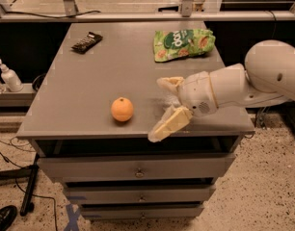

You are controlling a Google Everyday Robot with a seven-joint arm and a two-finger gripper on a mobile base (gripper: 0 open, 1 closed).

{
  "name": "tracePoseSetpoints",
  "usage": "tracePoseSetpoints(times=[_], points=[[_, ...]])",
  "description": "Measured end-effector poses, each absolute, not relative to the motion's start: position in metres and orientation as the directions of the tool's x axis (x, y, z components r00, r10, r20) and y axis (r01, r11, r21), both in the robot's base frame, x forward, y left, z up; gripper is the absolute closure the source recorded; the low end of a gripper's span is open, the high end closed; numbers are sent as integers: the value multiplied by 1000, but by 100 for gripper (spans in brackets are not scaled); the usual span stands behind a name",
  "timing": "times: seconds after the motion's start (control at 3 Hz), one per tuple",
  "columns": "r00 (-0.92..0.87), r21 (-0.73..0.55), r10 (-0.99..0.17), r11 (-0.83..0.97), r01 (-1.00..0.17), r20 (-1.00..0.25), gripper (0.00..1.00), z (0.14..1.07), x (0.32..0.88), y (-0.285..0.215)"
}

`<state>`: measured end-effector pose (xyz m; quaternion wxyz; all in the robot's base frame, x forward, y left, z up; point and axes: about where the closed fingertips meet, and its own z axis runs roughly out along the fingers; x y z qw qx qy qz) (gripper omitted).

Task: Move orange near rxbar chocolate

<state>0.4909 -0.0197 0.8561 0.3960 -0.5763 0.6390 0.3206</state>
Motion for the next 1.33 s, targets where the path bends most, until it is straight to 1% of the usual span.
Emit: tracePoseSetpoints(times=[0.33, 1.0, 1.33], points=[[-24, -39, -417, 142, -989, -909, 0, 857, 495, 9], [-16, -29, -337, 130, -991, -941, 0, 847, 497, 59], [-11, -29, -315, 121, -992, -949, 12, 843, 499, 74]])
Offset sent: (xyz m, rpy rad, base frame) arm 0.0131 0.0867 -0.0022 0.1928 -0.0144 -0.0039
